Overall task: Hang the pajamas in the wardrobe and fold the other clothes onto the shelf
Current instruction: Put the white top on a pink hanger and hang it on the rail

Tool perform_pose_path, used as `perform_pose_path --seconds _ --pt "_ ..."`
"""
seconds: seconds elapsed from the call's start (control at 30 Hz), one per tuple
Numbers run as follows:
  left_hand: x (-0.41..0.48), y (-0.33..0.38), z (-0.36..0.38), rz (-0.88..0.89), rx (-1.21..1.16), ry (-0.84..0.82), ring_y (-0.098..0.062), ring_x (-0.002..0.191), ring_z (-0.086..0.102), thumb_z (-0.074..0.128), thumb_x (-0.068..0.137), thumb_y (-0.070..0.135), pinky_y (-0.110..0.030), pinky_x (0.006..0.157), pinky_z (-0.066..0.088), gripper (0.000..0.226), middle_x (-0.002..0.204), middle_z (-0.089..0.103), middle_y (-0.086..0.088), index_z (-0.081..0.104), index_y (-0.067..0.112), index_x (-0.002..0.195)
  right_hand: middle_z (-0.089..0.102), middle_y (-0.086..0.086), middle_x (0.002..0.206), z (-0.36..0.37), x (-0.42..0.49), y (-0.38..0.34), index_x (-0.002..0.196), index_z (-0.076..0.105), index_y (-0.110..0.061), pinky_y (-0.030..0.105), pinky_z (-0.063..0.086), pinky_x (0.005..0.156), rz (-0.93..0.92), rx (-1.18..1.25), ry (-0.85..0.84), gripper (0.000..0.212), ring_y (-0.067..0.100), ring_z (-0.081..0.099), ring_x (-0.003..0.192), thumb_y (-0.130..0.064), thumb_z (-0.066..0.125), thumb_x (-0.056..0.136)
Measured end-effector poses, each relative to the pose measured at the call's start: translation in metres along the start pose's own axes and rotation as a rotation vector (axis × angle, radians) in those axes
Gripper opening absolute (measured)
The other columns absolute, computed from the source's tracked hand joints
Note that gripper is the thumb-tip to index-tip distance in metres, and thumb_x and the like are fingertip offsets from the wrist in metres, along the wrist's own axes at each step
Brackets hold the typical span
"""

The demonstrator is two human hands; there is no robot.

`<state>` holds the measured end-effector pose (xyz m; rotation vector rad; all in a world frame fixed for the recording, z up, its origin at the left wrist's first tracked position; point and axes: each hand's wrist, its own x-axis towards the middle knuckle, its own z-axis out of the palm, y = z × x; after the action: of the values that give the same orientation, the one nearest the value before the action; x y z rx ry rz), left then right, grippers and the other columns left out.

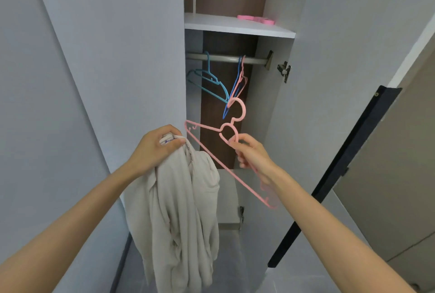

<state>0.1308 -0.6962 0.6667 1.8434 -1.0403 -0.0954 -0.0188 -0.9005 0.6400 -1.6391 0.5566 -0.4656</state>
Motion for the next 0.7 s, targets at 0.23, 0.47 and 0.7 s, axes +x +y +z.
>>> perform_pose_path --seconds 0.23,0.47,0.7 --pt "-0.032 0.001 -0.004 -0.062 -0.020 0.035 0.004 0.075 0.057 0.065 0.088 0.026 -0.004 0.066 0.040 0.008 0.083 0.065 0.018 0.064 0.024 0.080 0.054 -0.001 0.084 0.012 -0.023 0.003 0.086 0.058 -0.010 0.021 0.052 0.048 0.062 -0.170 -0.048 0.028 0.015 0.059 0.081 -0.037 0.056 0.094" --pt "-0.039 -0.006 -0.019 -0.071 0.012 0.002 0.002 0.074 0.057 0.065 0.088 0.023 -0.005 0.066 0.039 0.008 0.081 0.065 0.013 0.065 0.019 0.082 0.066 0.001 0.081 0.022 -0.029 -0.004 0.071 0.040 -0.017 0.023 0.036 0.052 0.058 -0.329 0.012 0.028 0.012 0.055 0.061 -0.026 0.054 0.093" --pt "-0.040 -0.025 -0.039 -0.163 0.038 -0.024 -0.008 0.085 0.061 0.063 0.089 0.024 -0.016 0.076 0.043 0.009 0.090 0.067 0.005 0.065 0.015 0.086 0.052 -0.006 0.056 0.053 -0.040 -0.012 0.099 0.055 -0.017 0.015 0.024 0.036 -0.018 -0.046 -0.026 0.020 0.003 0.032 0.036 -0.029 0.039 0.101"
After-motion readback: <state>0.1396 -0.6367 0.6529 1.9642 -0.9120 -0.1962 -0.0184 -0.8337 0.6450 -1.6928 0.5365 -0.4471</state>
